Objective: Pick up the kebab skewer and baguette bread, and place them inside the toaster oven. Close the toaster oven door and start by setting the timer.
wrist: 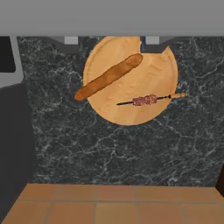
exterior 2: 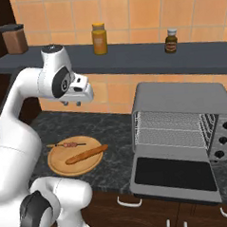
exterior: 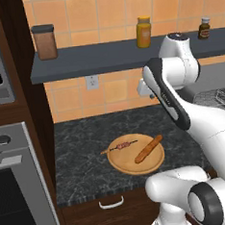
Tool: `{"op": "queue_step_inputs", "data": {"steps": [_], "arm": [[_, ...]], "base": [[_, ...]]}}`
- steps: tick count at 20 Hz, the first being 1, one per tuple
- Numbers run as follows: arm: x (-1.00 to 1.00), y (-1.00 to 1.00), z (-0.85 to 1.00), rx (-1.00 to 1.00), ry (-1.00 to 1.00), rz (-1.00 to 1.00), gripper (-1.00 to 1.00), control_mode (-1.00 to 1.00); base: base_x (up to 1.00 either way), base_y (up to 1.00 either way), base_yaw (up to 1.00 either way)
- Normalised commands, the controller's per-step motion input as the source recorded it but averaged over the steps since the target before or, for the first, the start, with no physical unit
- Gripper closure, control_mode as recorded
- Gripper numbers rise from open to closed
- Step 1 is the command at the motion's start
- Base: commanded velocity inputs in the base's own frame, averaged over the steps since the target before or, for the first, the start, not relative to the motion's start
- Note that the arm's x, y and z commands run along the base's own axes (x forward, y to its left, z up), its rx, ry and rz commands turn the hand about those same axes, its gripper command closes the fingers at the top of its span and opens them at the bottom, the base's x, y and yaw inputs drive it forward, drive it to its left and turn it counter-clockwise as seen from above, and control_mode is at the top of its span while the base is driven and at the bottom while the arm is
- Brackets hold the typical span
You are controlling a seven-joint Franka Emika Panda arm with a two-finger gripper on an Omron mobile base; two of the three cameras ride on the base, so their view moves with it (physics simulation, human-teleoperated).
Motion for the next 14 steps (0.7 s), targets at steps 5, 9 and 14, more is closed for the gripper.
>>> {"op": "queue_step_inputs", "data": {"steps": [5,9,14], "arm": [[-0.32,-0.45,-0.01,0.00,-0.01,0.02,-1.00,-1.00],[-0.41,-1.00,-0.08,0.00,-0.02,0.09,-1.00,-1.00],[-0.47,-1.00,-0.14,0.00,-0.04,0.12,-1.00,-1.00]], "base": [[0.00,0.00,0.00],[0.00,0.00,0.00],[0.00,0.00,0.00]]}}
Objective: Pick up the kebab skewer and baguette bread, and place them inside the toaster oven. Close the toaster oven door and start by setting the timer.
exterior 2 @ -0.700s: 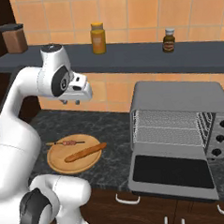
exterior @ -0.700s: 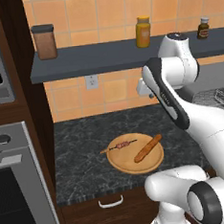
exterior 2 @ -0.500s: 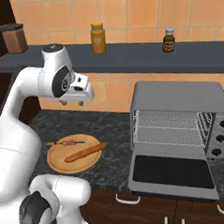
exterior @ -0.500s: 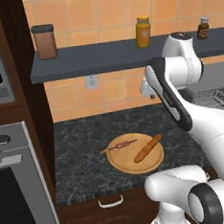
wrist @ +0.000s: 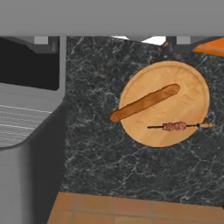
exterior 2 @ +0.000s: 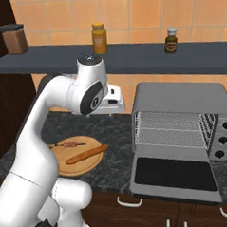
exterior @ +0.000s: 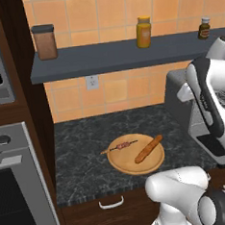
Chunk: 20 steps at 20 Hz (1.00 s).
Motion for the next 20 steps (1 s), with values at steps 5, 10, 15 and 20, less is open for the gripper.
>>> {"op": "queue_step_inputs", "data": {"steps": [5,10,15,20], "arm": [[-0.54,-0.98,-0.30,-0.04,-0.19,0.08,-1.00,-1.00],[-0.49,-0.92,-0.25,-0.03,-0.27,0.00,-1.00,-1.00],[-0.06,-0.92,-0.06,0.00,-0.19,-0.08,-1.00,-1.00],[-0.03,-0.82,-0.06,0.01,-0.24,-0.08,-1.00,-1.00]], "base": [[0.00,0.00,0.00],[0.00,0.00,0.00],[0.00,0.00,0.00],[0.00,0.00,0.00]]}}
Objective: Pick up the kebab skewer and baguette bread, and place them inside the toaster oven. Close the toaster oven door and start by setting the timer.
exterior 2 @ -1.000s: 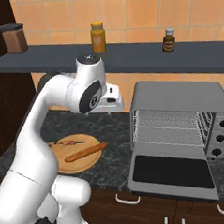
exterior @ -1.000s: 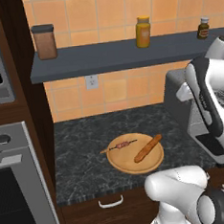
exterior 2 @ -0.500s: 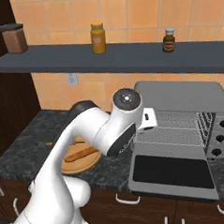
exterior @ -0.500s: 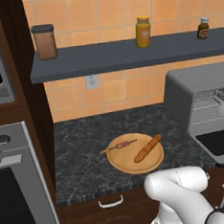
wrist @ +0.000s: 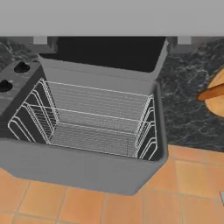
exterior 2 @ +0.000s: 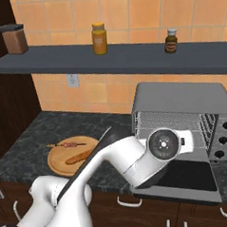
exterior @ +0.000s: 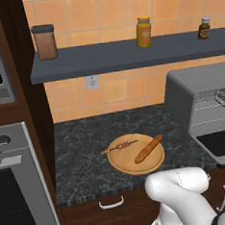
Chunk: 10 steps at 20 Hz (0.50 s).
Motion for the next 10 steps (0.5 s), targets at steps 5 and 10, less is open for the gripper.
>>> {"op": "queue_step_inputs", "data": {"steps": [5,10], "arm": [[0.09,-0.31,-0.04,0.02,-0.18,-0.07,-1.00,-1.00],[0.45,-0.05,-0.02,0.09,-0.07,-0.02,-1.00,-1.00]], "base": [[0.00,0.00,0.00],[0.00,0.00,0.00]]}}
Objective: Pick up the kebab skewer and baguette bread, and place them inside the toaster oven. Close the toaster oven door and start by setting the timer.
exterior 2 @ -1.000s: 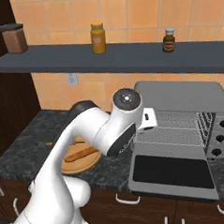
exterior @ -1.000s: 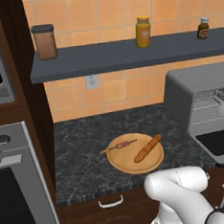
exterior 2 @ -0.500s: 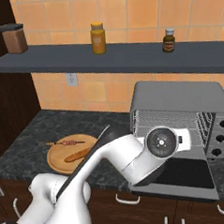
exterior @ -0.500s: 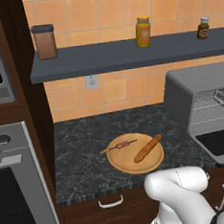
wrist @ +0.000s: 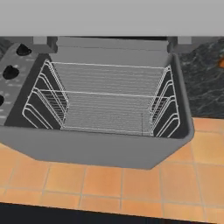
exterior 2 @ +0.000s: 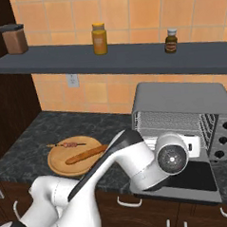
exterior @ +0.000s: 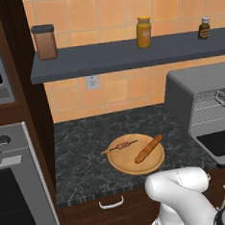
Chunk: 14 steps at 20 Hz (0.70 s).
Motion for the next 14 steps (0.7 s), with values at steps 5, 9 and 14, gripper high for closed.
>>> {"op": "queue_step_inputs", "data": {"steps": [5,9,14], "arm": [[0.45,-0.18,-0.14,0.13,-0.10,0.00,-1.00,-1.00],[0.19,-0.34,-0.23,0.06,-0.07,0.00,-1.00,-1.00],[0.11,-0.04,-0.39,0.00,-0.07,0.00,-1.00,-1.00]], "base": [[0.00,0.00,0.00],[0.00,0.00,0.00],[0.00,0.00,0.00]]}}
